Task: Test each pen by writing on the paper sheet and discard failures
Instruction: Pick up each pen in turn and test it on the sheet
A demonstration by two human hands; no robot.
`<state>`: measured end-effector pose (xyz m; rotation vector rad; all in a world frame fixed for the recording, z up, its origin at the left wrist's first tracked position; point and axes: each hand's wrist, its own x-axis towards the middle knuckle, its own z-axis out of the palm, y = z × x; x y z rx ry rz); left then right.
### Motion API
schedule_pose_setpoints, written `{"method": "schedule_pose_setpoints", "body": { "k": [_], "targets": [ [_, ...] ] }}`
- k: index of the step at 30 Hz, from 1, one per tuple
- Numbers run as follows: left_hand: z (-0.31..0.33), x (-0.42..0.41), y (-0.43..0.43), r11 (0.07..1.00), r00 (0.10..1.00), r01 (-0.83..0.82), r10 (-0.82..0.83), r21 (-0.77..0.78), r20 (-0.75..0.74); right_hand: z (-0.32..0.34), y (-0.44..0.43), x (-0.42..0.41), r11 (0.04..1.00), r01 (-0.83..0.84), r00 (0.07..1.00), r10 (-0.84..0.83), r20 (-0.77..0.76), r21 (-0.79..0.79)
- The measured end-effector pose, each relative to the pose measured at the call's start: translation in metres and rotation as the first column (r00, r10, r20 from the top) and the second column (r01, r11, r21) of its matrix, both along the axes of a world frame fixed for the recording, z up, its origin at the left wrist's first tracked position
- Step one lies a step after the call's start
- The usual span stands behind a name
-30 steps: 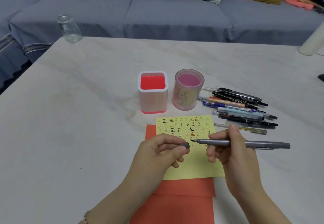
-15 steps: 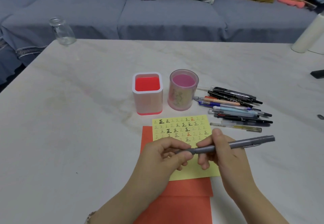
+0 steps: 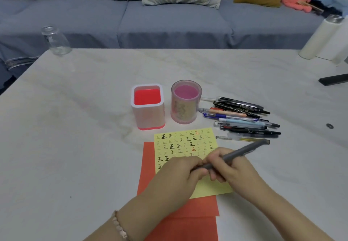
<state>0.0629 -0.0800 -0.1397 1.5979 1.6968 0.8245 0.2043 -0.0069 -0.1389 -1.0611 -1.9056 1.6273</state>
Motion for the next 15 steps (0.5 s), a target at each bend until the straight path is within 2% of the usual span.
{"method": "schedule_pose_setpoints", "body": {
  "k": [1,2,4,6,7,10,13,15],
  "targets": [
    [-0.004,-0.003,0.001,0.996,0.996,-0.089,0.089,-0.023,-0.003,-0.006,0.010,0.004,0.997,-0.067,0.988,0.061,0.140,0.039],
    [-0.006,-0.009,0.000,0.978,0.978,-0.207,0.207,-0.032,0.001,-0.013,0.021,0.008,0.978,-0.128,0.943,0.067,0.325,0.168],
    [-0.011,-0.024,-0.006,0.907,0.902,-0.419,0.420,0.032,-0.100,-0.020,0.044,0.012,0.862,-0.229,0.790,-0.106,0.604,0.452],
    [-0.019,-0.044,-0.017,0.855,0.801,-0.505,0.514,0.116,-0.306,-0.019,0.058,0.010,0.825,-0.183,0.698,-0.274,0.662,0.534],
    [-0.023,-0.055,-0.023,0.848,0.758,-0.512,0.521,0.137,-0.393,-0.021,0.064,0.008,0.837,-0.151,0.666,-0.308,0.679,0.527],
    [-0.043,-0.087,-0.038,0.866,0.689,-0.476,0.475,0.152,-0.547,-0.035,0.074,0.003,0.828,-0.207,0.581,-0.324,0.746,0.521],
    [-0.060,-0.111,-0.044,0.859,0.626,-0.490,0.464,0.147,-0.627,-0.043,0.075,0.004,0.851,-0.110,0.647,-0.331,0.687,0.513],
    [-0.061,-0.116,-0.040,0.844,0.590,-0.505,0.492,0.183,-0.640,-0.039,0.071,0.007,0.820,-0.132,0.643,-0.357,0.677,0.557]
  ]
}}
